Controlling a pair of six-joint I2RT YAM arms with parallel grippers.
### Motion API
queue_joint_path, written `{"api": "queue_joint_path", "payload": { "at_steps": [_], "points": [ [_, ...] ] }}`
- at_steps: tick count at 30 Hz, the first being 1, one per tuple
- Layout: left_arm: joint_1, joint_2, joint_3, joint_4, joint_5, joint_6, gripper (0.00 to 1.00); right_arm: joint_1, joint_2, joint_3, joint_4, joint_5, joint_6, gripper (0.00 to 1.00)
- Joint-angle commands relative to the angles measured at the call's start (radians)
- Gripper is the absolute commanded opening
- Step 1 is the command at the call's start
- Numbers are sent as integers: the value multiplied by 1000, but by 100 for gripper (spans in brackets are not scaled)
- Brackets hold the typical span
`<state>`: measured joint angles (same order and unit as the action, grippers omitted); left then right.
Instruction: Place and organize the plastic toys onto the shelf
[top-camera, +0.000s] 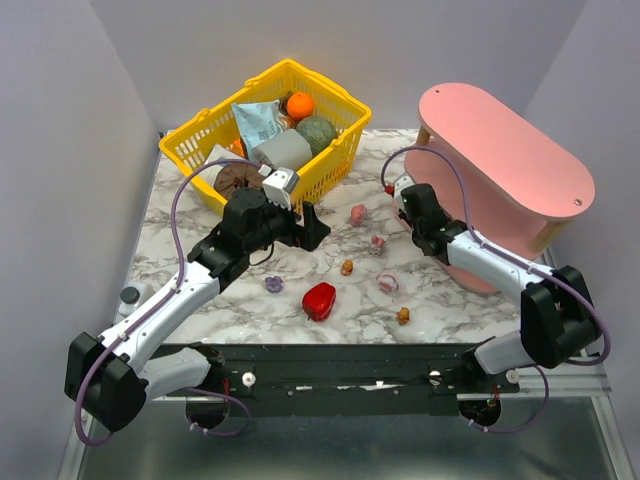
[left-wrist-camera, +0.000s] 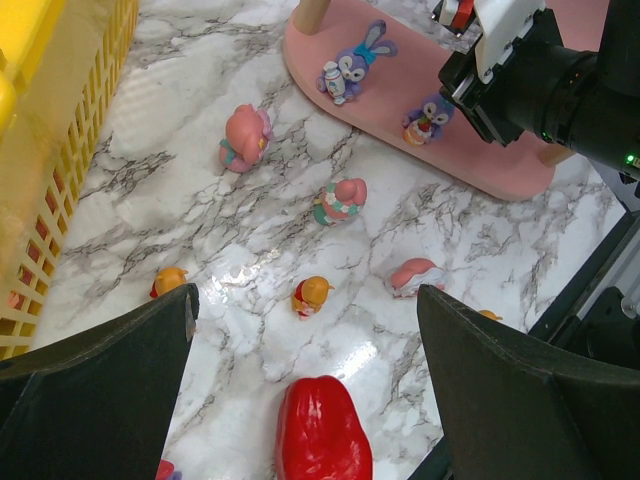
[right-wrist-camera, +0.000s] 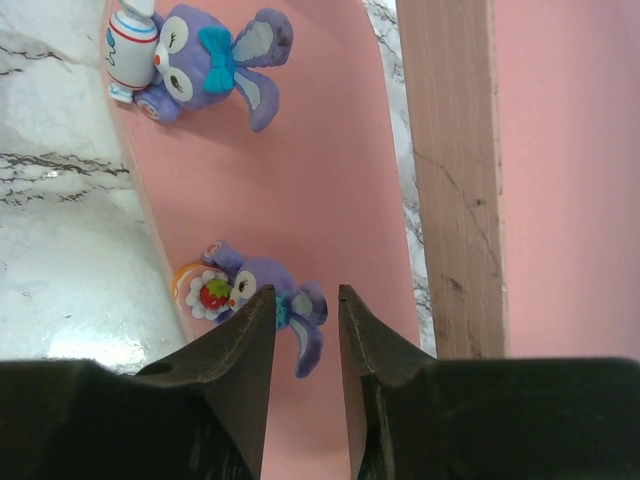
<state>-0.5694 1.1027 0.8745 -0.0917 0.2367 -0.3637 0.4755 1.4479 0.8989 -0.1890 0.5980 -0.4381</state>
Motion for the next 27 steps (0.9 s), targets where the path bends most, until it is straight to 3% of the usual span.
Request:
{"api": "queue_joint_path", "payload": {
  "at_steps": [1,10,19,27],
  "points": [
    [6,-14,-8,20,16,-4,99,-31,-26,67,11,42,2,43],
    [6,-17,-17,24,18,-9,99,-29,-76,94,-113,-173,99,47],
    [8,-17,-19,26,23,-14,99,-20,-129,84,-147,-246,188,47],
    [8,-26,-12,15,9,-12,99,61,-208,121,-205,-414,311,53]
  ]
}}
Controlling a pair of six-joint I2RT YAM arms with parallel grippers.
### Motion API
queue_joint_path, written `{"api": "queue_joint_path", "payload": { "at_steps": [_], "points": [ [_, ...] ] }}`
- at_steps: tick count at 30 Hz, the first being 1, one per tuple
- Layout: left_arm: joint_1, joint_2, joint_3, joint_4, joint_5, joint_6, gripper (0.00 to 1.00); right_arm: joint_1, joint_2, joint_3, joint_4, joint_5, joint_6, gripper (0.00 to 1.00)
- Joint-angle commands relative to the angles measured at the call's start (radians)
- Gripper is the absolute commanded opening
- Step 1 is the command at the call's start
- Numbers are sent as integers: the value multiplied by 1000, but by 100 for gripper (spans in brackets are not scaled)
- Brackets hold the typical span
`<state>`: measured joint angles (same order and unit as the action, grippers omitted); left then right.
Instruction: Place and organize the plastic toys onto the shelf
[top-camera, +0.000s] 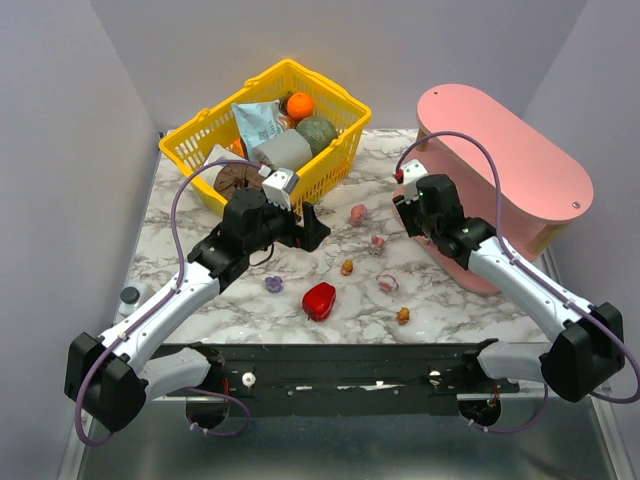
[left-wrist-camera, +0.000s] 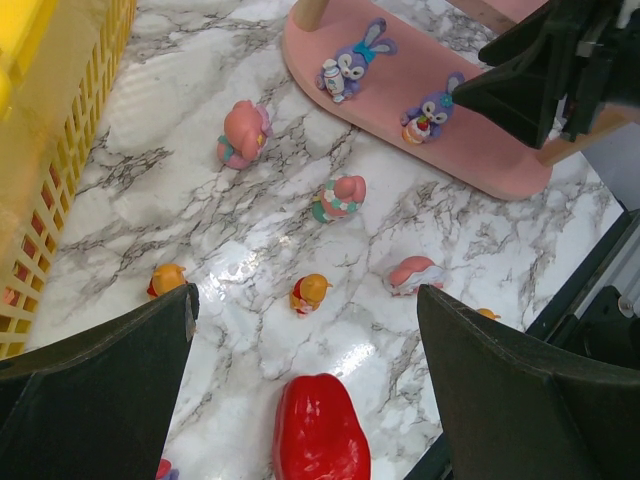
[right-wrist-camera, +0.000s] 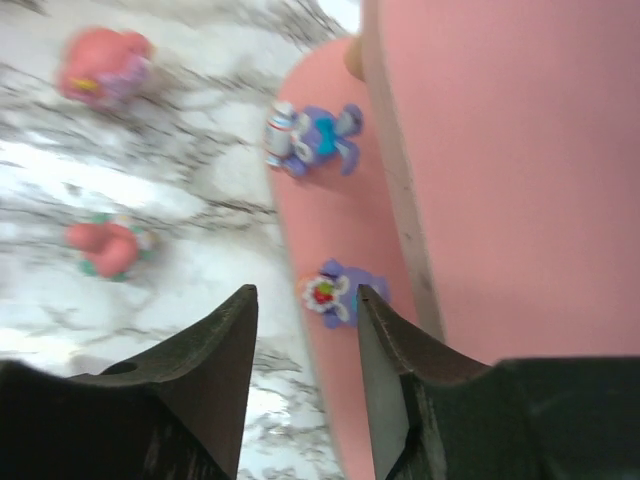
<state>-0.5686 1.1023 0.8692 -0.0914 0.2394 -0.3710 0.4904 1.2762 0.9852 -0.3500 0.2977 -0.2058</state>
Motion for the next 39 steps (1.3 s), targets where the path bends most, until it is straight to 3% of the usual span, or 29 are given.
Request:
{"api": "queue_joint_path", "payload": {
  "at_steps": [1,7,11,16,19,26,39],
  "points": [
    [7,-27,-1,10,0,-3,99,60,-41,39,-47,-124,83,54],
    [7,-88,42,-50,-64,15,99,224,-14,92,-38,-160,167,56],
    [7,-191,59,-74,-188,38,99,324,66,151,-8,-155,325,58],
    [9,-353,97,-102,-412,79,99,404,175,122,201,-336,274,58],
    [9,-427,116,-99,-478,115,99,457,277,183,224,-414,163,58],
    [9,-447,192,-172,-505,130,99,559,434,277,249,-523,17,57],
    [9,-427,180,-191,-496,152,99,614,595,363,289,-474,-29,54]
  ]
}}
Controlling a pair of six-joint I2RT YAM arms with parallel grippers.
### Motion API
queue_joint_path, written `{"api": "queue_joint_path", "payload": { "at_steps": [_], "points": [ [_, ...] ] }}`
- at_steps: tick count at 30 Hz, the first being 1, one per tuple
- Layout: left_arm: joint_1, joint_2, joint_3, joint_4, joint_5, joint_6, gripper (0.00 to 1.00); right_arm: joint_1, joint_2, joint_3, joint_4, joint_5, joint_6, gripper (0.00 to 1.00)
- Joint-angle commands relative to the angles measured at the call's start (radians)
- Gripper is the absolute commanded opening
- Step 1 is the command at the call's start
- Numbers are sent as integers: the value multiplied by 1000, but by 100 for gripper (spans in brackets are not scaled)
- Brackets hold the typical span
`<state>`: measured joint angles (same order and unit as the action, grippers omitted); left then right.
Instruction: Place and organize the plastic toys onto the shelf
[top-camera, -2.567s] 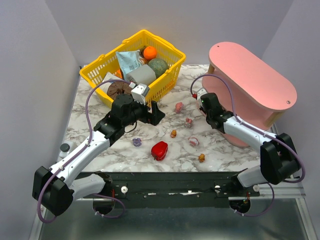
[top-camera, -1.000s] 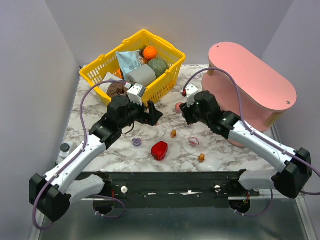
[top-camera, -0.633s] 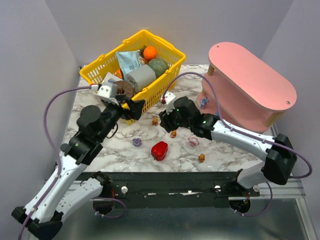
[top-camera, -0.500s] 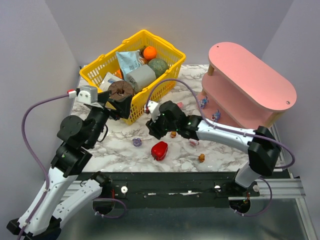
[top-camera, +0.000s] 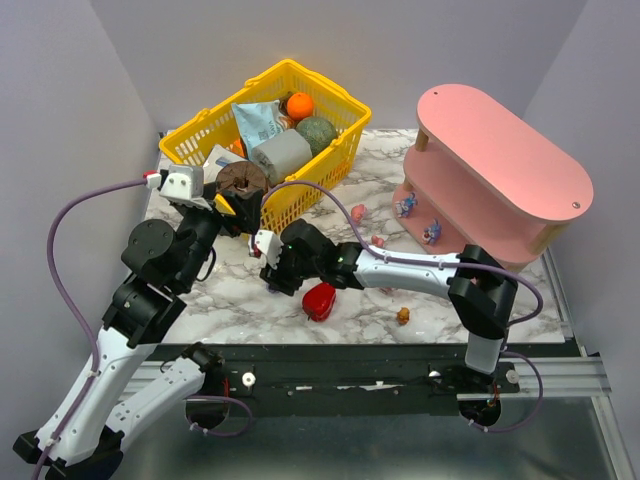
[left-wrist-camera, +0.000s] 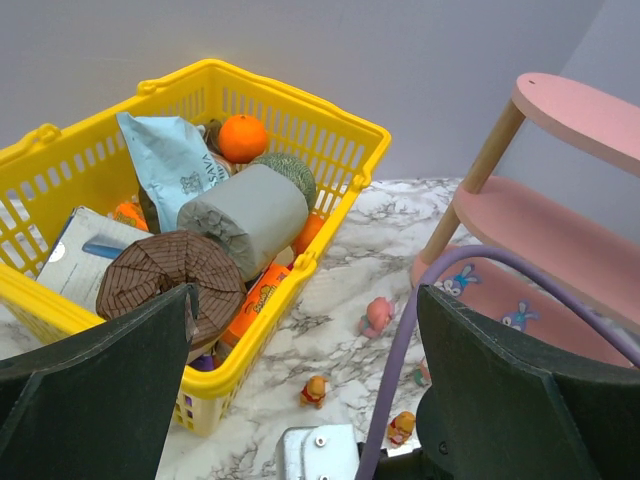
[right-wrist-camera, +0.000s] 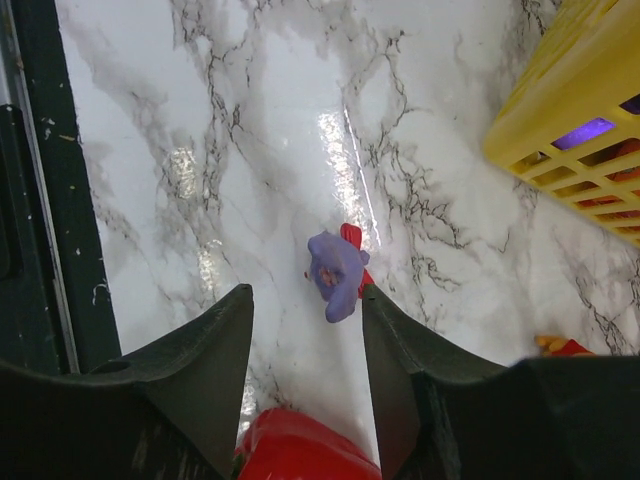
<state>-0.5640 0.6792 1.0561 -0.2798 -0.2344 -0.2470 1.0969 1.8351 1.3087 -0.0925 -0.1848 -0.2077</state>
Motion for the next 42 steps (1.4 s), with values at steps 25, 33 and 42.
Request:
{"api": "queue_joint_path", "payload": {
  "at_steps": [25,33,42],
  "points": [
    [4,-12,-39,-1,-13,29,99,8,63,52,-22,180,-15,1],
    [4,-4,-42,11,-3,20,99,-34,-143,-15,-125,476,-9,1],
    [4,20,-61,31,32,-3,99,-253,-454,-216,-237,539,-67,1]
  ]
}}
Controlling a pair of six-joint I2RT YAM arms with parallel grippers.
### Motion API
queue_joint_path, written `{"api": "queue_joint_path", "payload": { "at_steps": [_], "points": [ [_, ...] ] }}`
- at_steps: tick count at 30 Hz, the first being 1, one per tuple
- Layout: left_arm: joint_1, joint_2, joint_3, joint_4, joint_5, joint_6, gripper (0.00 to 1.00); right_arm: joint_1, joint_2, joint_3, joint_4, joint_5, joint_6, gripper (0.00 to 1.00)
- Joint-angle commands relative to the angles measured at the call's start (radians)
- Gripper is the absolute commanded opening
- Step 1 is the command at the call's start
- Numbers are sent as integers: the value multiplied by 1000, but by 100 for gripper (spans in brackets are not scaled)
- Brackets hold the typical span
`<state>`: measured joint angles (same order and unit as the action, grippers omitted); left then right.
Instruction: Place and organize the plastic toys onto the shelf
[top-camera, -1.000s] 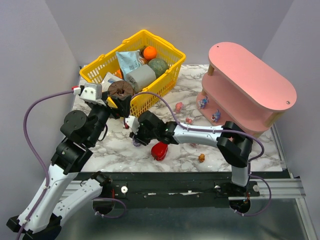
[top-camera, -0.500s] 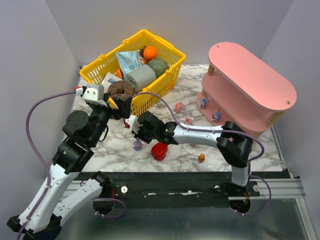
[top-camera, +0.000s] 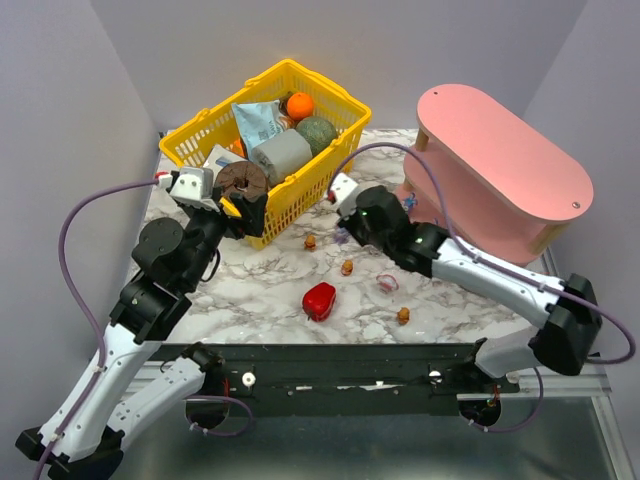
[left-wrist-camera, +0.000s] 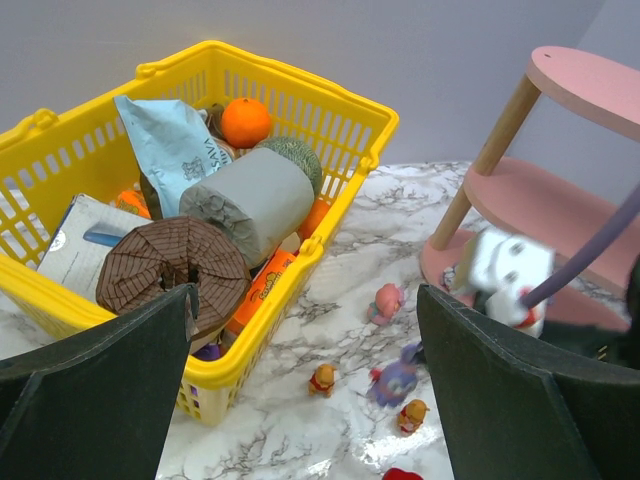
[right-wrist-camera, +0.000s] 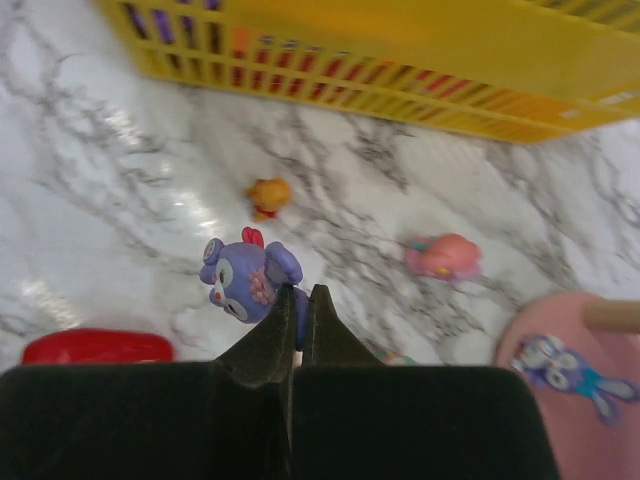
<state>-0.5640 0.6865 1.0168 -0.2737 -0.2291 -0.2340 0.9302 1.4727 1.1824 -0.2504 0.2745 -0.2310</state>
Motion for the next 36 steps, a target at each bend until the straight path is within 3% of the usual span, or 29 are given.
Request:
{"api": "queue_joint_path", "payload": {
  "at_steps": [1,5,19,27,36],
  "points": [
    [6,18,-21,25,33,-18,99,-111,-116,-113,-93,78,-54,1],
    [6,28,-35,37,48,-22,99,-221,-207,-228,-107,97,-91,1],
    [6,79,-64,74,96,-30,99,-378,-498,-501,-115,180,-128,1],
    [6,93,-86,106,114,-31,99,-488,-664,-679,-70,181,-231,1],
    [7,102,-109,134,123,-34,99,-603,-838,-751,-50,157,-301,1]
  ]
}}
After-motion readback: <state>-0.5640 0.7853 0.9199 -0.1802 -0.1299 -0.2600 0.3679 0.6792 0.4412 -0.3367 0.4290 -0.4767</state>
